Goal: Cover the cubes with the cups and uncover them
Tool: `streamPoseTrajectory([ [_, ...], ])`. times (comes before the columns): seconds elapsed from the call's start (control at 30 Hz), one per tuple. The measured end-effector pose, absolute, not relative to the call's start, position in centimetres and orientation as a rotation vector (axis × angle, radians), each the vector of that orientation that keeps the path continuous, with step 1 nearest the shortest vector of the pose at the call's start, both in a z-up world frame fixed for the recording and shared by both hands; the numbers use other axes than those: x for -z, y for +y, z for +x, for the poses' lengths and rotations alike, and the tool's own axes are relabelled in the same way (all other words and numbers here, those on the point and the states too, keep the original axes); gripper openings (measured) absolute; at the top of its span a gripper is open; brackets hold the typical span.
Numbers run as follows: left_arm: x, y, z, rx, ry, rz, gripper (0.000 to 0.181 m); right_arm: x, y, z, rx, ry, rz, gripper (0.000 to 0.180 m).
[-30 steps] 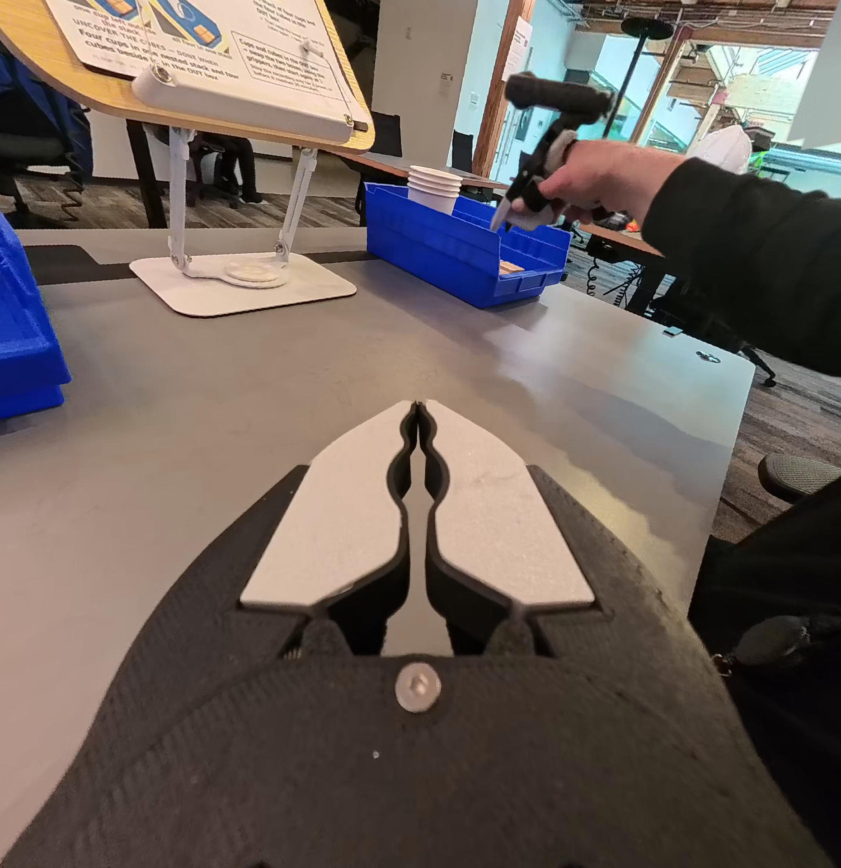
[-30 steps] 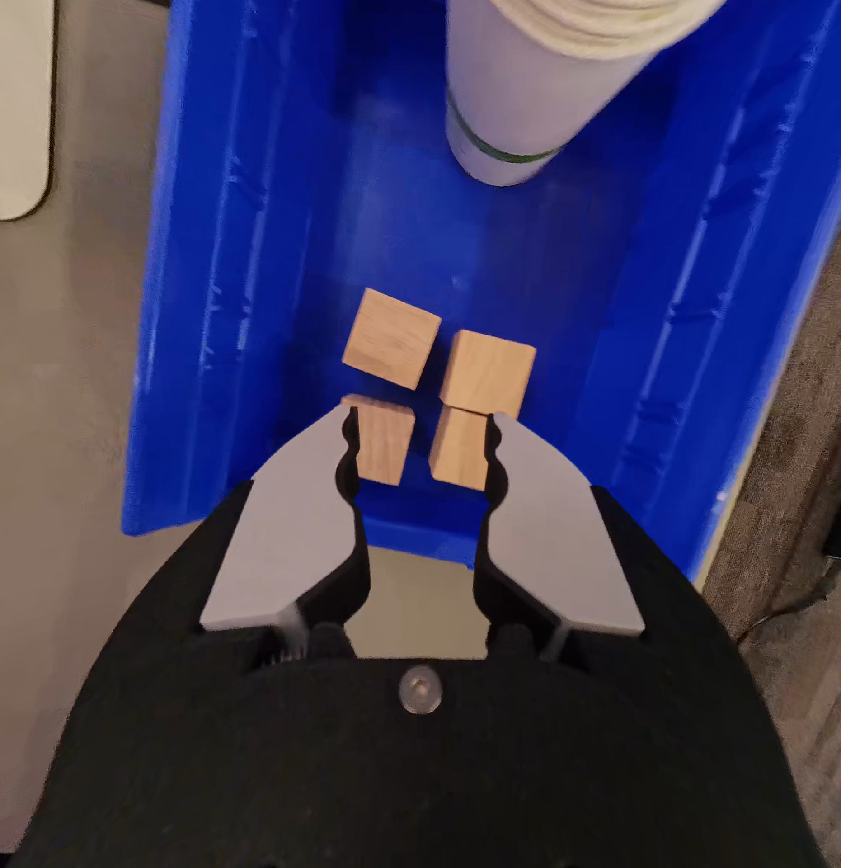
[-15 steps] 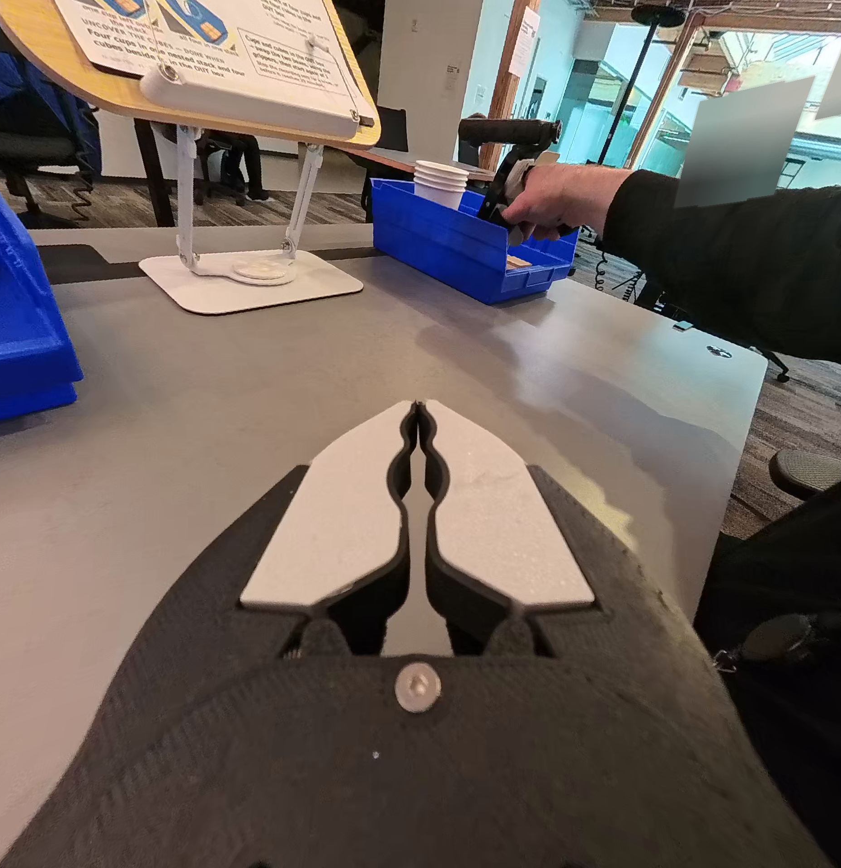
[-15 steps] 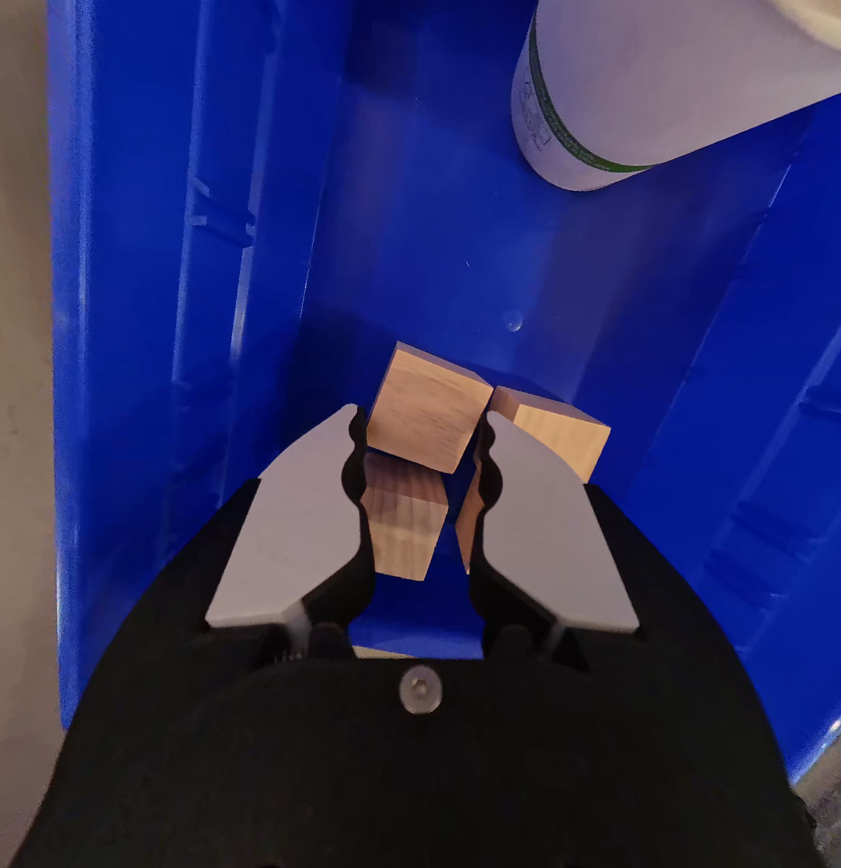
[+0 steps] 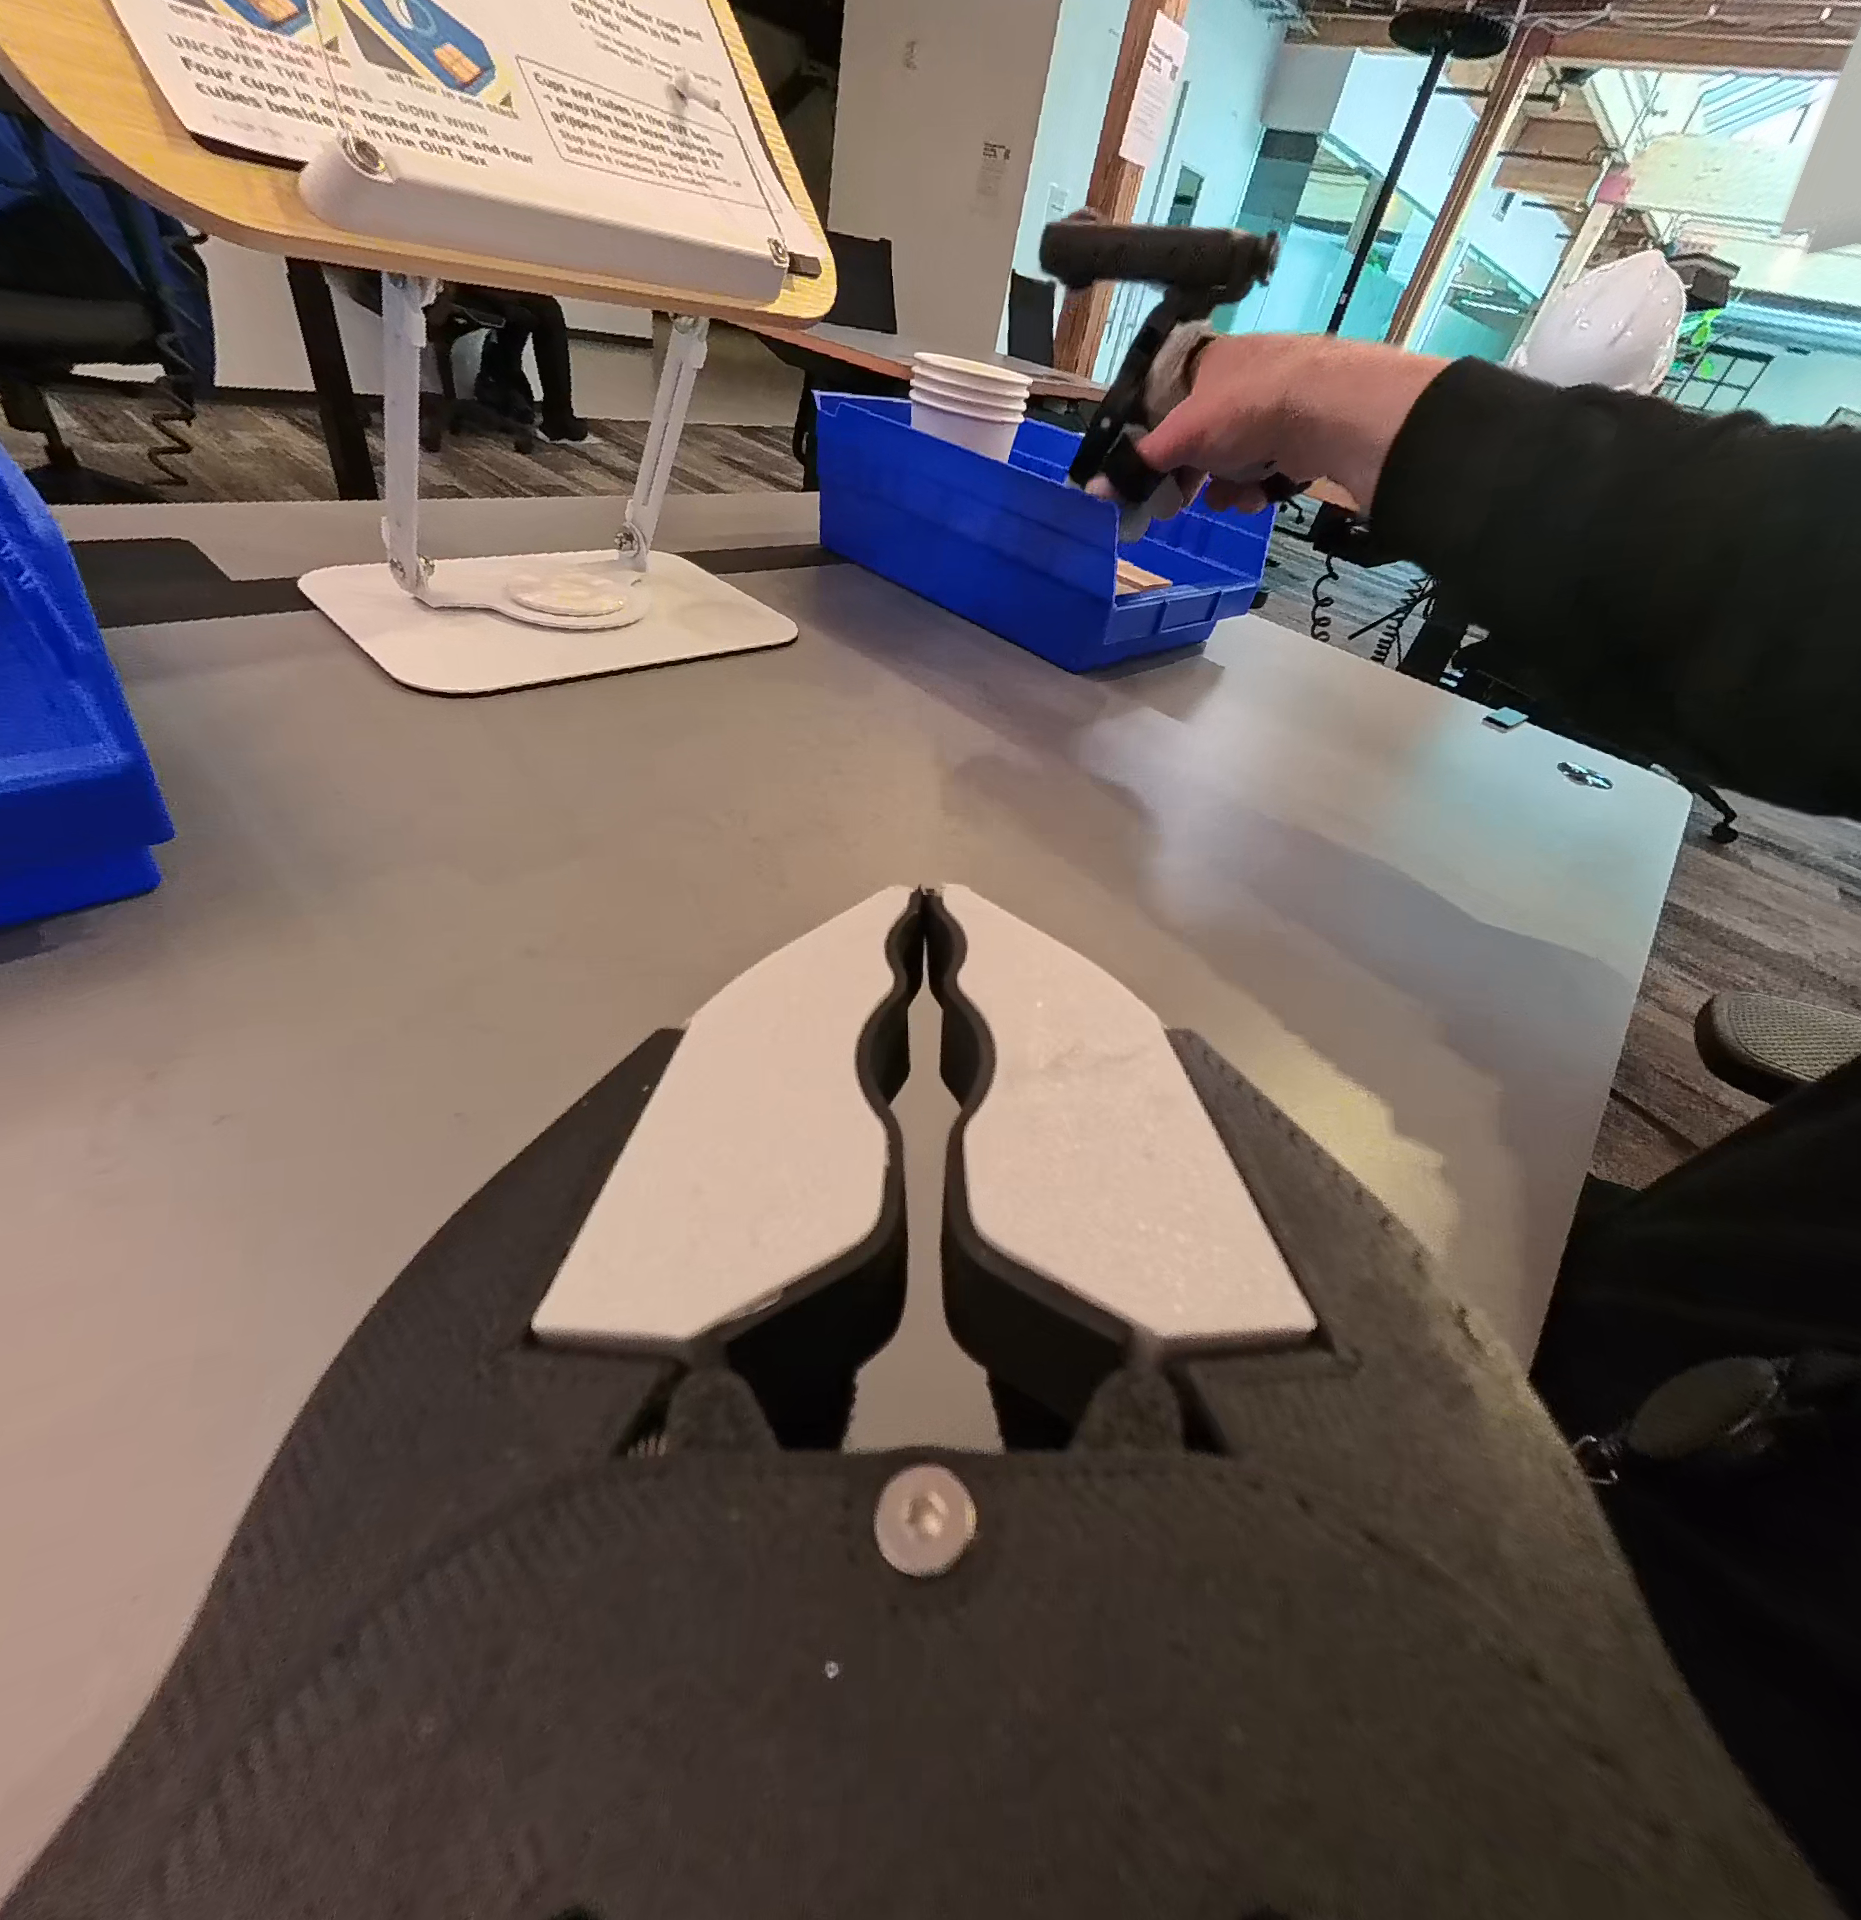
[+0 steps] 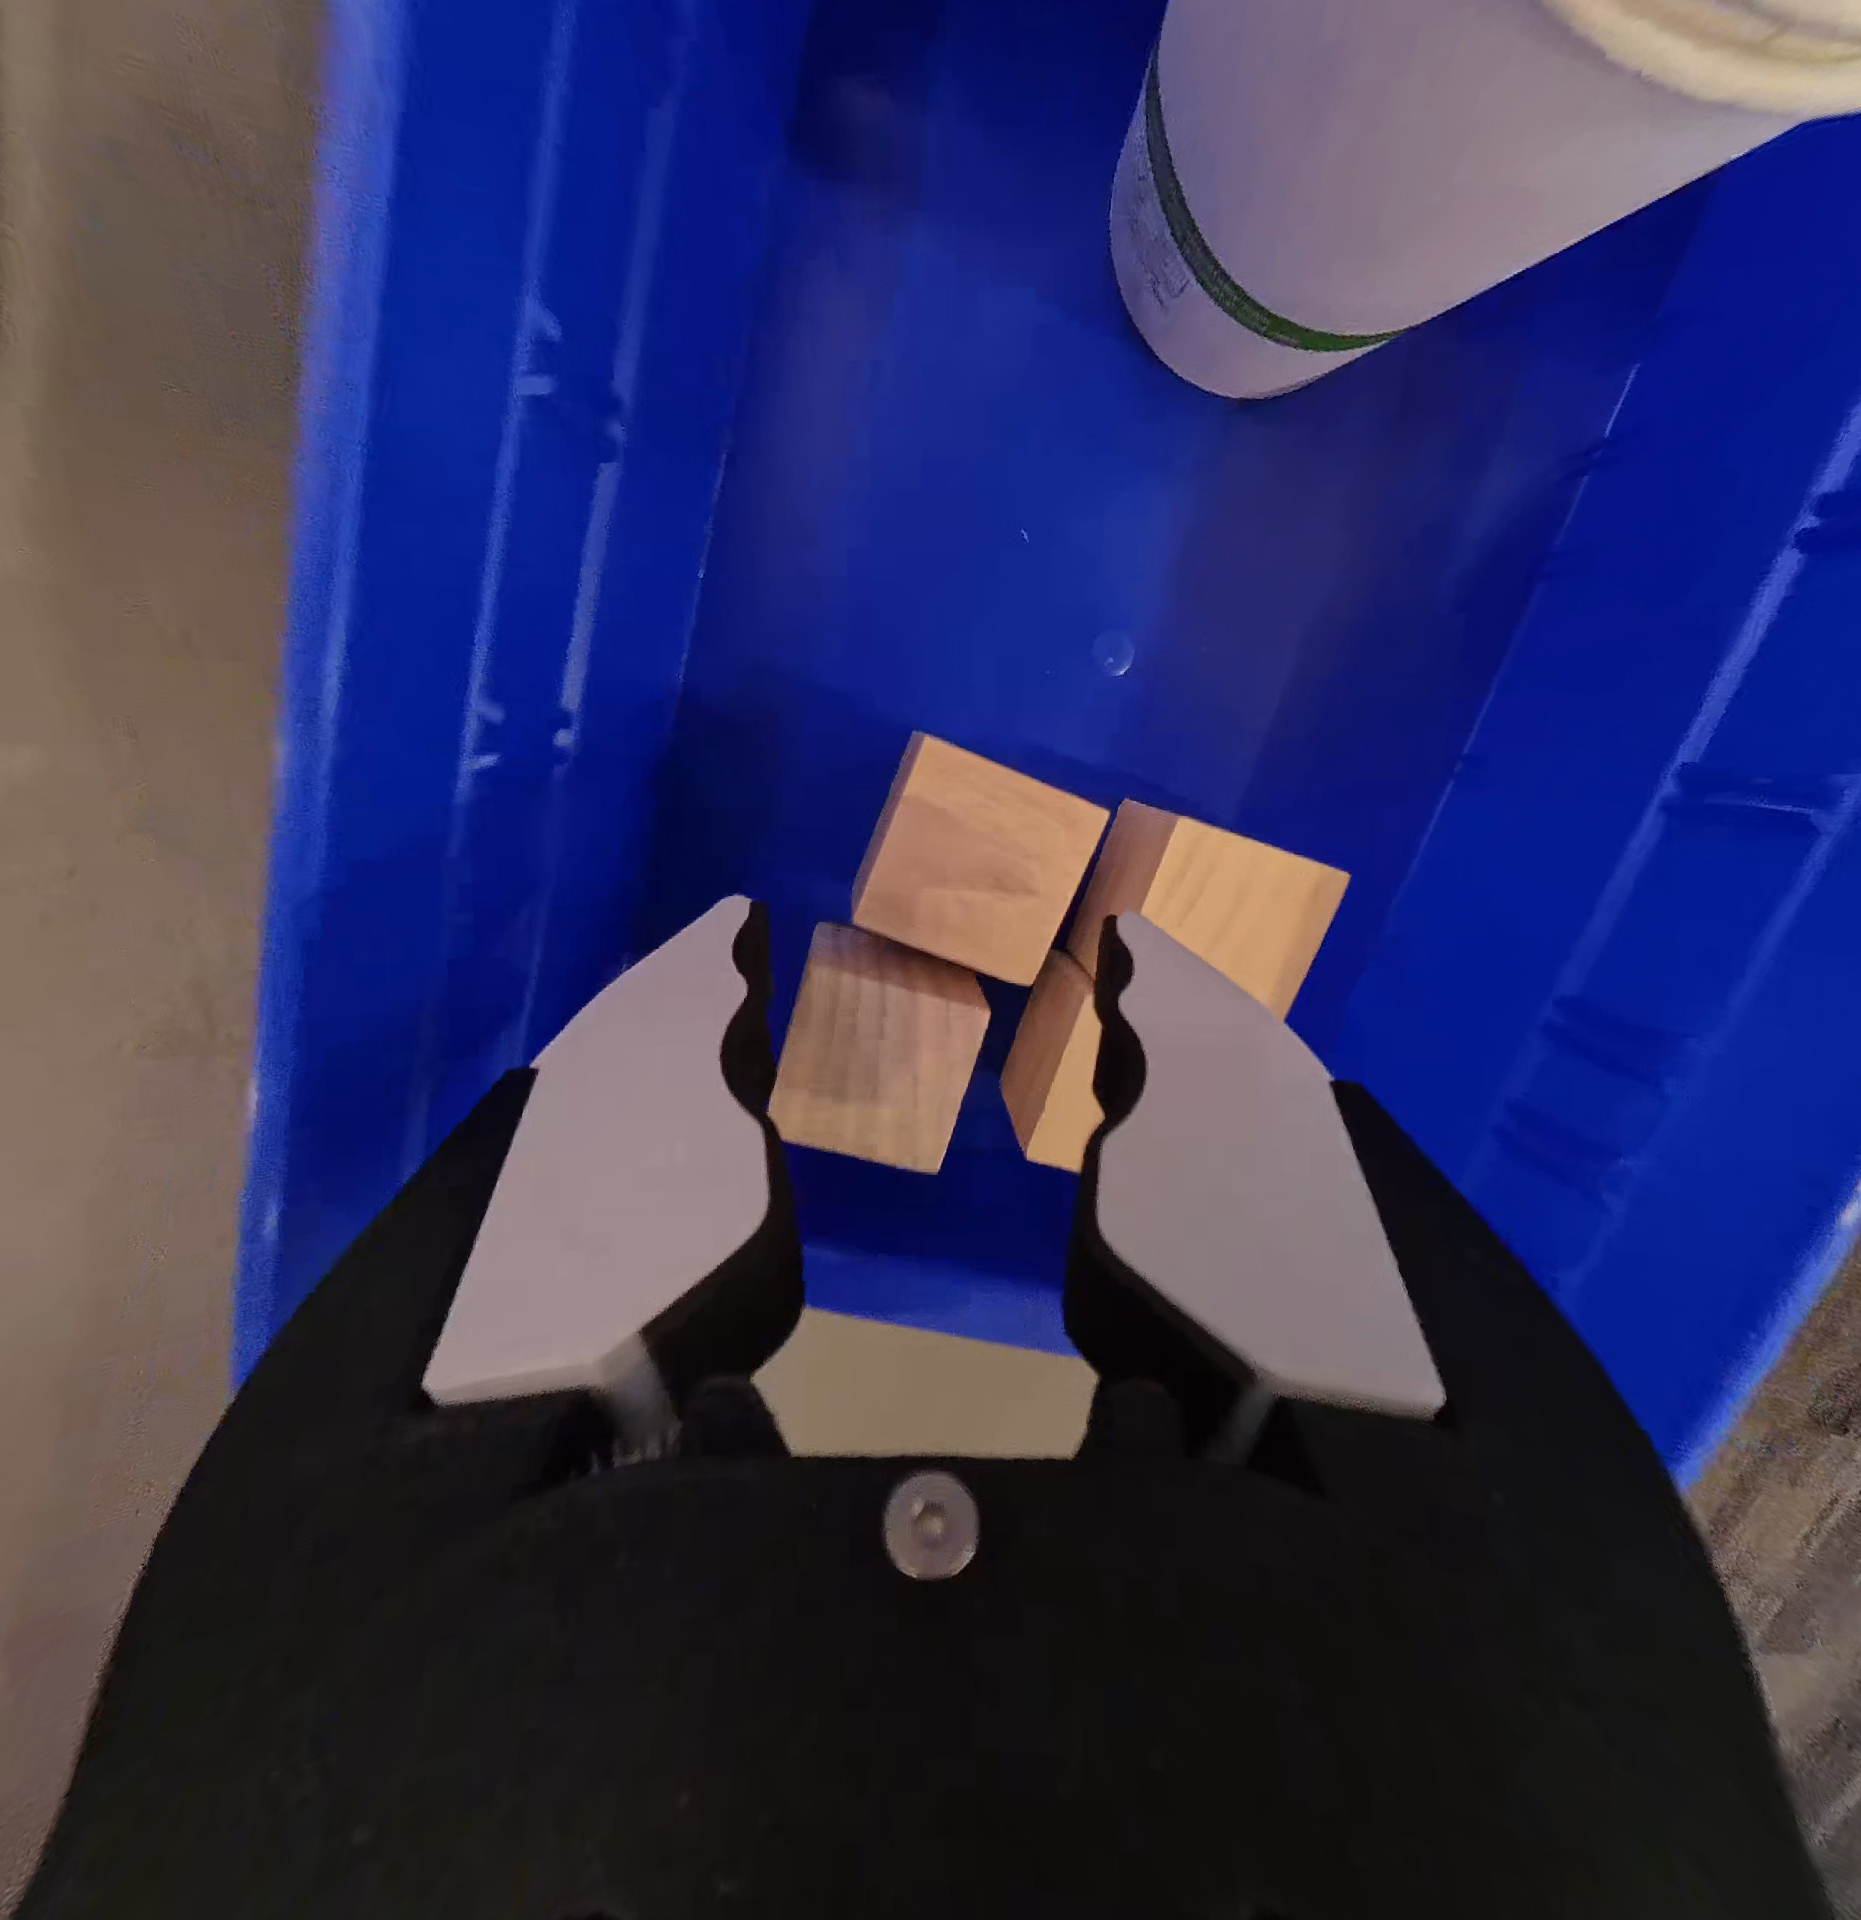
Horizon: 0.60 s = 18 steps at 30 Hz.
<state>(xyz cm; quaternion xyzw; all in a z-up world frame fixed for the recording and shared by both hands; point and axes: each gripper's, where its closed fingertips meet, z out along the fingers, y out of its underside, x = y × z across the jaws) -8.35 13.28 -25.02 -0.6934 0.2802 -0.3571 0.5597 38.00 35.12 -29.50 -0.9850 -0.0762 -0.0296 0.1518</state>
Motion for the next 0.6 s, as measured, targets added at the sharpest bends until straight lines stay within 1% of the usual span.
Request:
streamPoseTrajectory([
  [0.2,25.0,13.4,-8.5,0.843,0.653,-1.634,0.000,27.6,32.0,37.2,0.053,-0.238,-2.775,0.053],
  [0.37,25.1,13.2,-8.0,0.847,0.672,-1.635,0.000,29.1,30.7,37.0,-0.017,-0.250,-2.820,0.049],
  [0.6,25.1,13.2,-8.2,0.811,0.680,-1.640,0.000,30.7,31.3,36.2,-0.033,-0.259,-2.826,0.046],
])
